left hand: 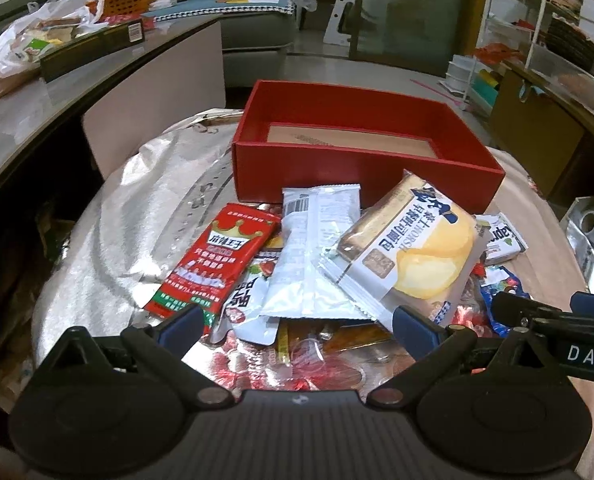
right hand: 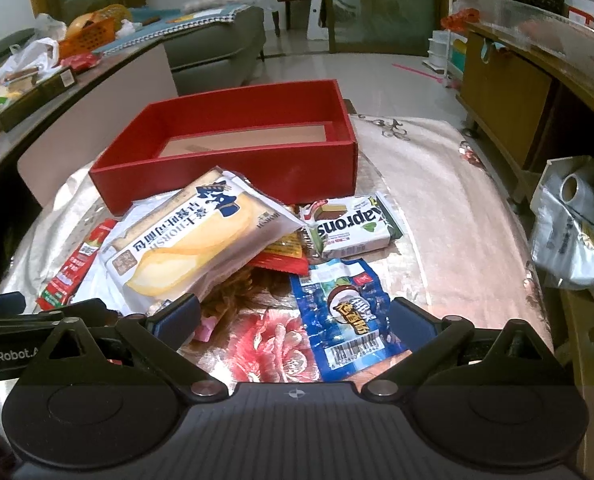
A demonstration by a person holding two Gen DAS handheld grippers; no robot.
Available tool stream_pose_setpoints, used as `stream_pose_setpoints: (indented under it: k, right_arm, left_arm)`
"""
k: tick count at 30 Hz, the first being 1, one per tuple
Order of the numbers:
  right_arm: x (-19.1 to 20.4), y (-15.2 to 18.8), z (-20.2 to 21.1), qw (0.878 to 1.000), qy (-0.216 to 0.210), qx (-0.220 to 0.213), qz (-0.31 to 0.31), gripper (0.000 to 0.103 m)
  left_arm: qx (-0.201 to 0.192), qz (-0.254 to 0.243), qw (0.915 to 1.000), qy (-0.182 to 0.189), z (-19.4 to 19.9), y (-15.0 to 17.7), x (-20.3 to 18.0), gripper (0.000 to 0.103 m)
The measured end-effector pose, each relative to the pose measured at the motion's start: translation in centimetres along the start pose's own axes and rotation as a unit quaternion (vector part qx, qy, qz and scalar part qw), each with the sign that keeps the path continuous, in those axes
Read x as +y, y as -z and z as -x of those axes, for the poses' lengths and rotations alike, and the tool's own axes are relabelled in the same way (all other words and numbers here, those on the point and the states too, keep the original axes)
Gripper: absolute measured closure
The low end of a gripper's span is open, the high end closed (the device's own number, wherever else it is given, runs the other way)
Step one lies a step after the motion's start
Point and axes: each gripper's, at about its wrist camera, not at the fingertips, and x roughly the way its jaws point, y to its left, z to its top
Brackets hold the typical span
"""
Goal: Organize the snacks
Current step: 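Move left tool to the yellow bread bag while right tool moves to the blue snack packet, then grasp the yellow bread bag with left tool while right tool grasps the blue snack packet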
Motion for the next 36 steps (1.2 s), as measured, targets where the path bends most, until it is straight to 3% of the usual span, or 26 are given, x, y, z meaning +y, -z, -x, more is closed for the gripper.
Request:
stream_pose_setpoints:
  k: [10, 16, 22, 25, 29, 31, 34, 36]
  right_arm:
    - [-1.8, -0.8, 0.1, 1.000, 0.010, 0.005, -0.021, 0.001]
    - [-3.0, -1.4, 0.0, 0.999, 0.023, 0.011, -0.031, 0.001]
    - [-4.7, -1.7, -0.3, 0.998, 0.043, 0.018, -0.047, 0.001]
    - [-5.3, -1.8, -0.8, 0.997, 0.054, 0.024, -0.052, 0.001]
    - [-5.8, -2.0, -1.5, 0.996, 0.056, 0.031, -0.056, 0.001]
    - [-5.9, -2.1, -1.7, 0.996, 0.055, 0.035, -0.057, 0.001]
    - [-5.7, -2.2, -1.9, 0.996, 0.057, 0.038, -0.051, 0.001]
    - [-5.6, -2.2, -2.0, 0.997, 0.058, 0.042, -0.044, 0.001]
  left_arm:
    - [-0.014, -0.062, 0.9973, 0.036, -0.4, -1.3, -2.0, 0.008]
    - [-0.024, -0.101, 0.9907, 0.087, -0.6, -2.1, -3.8, 0.007]
    - [-0.004, -0.154, 0.9810, 0.118, -2.8, -3.9, -5.4, 0.006]
    - [0.019, -0.156, 0.9789, 0.130, -4.4, -4.4, -5.5, 0.005]
    - [0.045, -0.159, 0.9789, 0.120, -6.5, -4.3, -5.9, 0.006]
    - [0.049, -0.183, 0.9774, 0.093, -7.2, -3.7, -6.5, 0.009]
    - [0.039, -0.223, 0.9721, 0.061, -7.1, -2.9, -7.2, 0.021]
    - [0.043, -0.211, 0.9738, 0.074, -6.7, -3.0, -6.7, 0.024]
